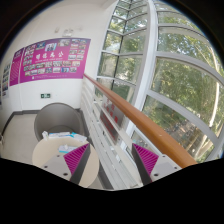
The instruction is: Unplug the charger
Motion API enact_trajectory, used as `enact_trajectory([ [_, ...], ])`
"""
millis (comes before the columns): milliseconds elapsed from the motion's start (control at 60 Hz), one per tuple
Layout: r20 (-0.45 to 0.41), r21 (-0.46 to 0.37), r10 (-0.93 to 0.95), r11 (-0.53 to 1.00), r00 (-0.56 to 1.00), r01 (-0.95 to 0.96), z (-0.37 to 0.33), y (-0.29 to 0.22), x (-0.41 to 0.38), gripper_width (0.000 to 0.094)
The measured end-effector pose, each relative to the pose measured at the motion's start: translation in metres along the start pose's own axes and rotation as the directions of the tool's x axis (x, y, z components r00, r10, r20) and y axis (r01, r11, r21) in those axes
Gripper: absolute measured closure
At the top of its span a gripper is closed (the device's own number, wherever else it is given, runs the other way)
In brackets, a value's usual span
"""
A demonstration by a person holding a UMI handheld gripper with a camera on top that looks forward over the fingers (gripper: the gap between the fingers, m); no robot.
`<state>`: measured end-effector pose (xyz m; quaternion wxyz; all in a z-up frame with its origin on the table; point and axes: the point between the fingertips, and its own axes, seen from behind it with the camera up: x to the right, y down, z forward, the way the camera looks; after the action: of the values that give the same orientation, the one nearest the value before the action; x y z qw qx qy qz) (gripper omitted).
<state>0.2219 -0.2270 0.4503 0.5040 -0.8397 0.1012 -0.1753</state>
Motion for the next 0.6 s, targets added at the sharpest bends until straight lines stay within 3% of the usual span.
enact_trajectory([
  [200, 0.014, -0.049, 0.011, 0.999, 1.0, -0.01, 0.015, 0.038, -0.009, 0.0079],
  [383, 0.05, -0.139, 0.015, 0.99, 0.999, -0.008, 0.059, 0.123, -0.052, 0.008],
  [600, 0.213, -0.194, 0.068, 0.981, 0.975, -0.026, 0.136, 0.207, -0.182, 0.0074],
])
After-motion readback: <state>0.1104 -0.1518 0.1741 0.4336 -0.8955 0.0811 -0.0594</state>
